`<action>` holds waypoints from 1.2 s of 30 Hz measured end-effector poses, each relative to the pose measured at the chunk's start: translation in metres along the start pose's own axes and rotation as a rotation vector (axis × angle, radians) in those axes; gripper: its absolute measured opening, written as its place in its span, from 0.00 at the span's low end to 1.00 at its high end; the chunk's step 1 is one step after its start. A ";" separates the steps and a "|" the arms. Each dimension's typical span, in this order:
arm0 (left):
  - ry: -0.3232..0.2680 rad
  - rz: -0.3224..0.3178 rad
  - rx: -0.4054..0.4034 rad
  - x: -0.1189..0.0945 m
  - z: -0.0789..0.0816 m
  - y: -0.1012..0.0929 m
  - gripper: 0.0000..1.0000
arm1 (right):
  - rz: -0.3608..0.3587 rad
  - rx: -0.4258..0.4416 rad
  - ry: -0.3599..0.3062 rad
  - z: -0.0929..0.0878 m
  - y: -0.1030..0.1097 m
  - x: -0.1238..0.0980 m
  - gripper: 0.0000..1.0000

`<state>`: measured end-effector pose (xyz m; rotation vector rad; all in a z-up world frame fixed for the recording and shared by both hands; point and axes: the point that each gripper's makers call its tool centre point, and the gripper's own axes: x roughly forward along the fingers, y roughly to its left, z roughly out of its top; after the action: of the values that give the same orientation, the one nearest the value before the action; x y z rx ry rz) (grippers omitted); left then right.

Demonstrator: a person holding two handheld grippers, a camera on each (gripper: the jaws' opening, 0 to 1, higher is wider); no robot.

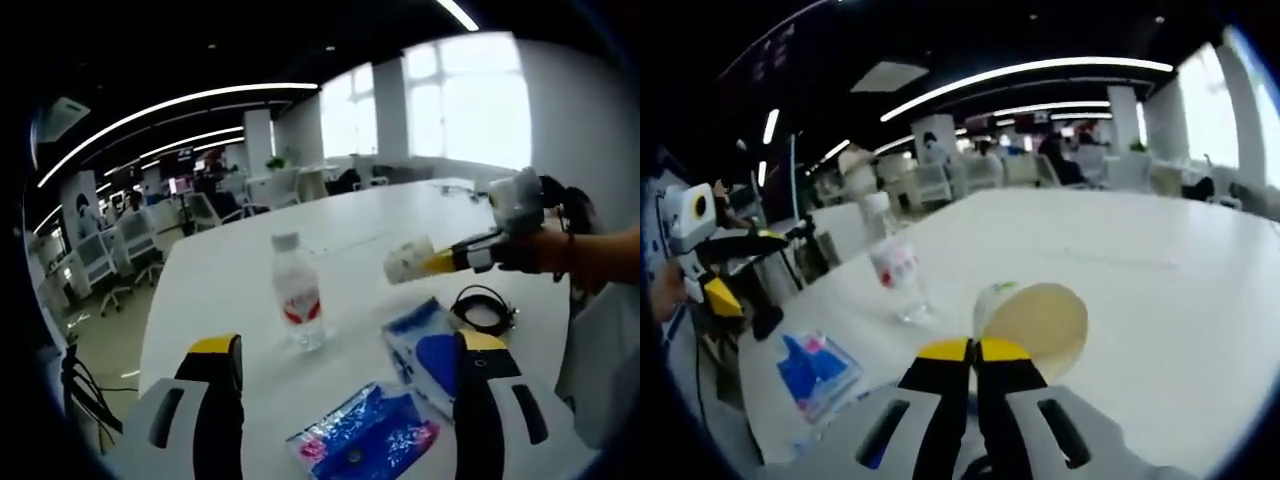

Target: Arrange the tabletop items into an orderly group along one side of the table until the central work area is clear of visible clutter.

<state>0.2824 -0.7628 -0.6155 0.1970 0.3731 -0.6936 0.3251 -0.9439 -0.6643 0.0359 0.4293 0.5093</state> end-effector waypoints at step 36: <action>0.101 -0.138 0.395 0.009 -0.015 -0.046 0.53 | 0.454 -0.568 0.150 0.007 0.151 -0.055 0.00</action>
<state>0.2544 -0.7977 -0.6352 0.5863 0.3456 -0.8929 0.2147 -0.8379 -0.6156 -0.4639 0.4103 1.0716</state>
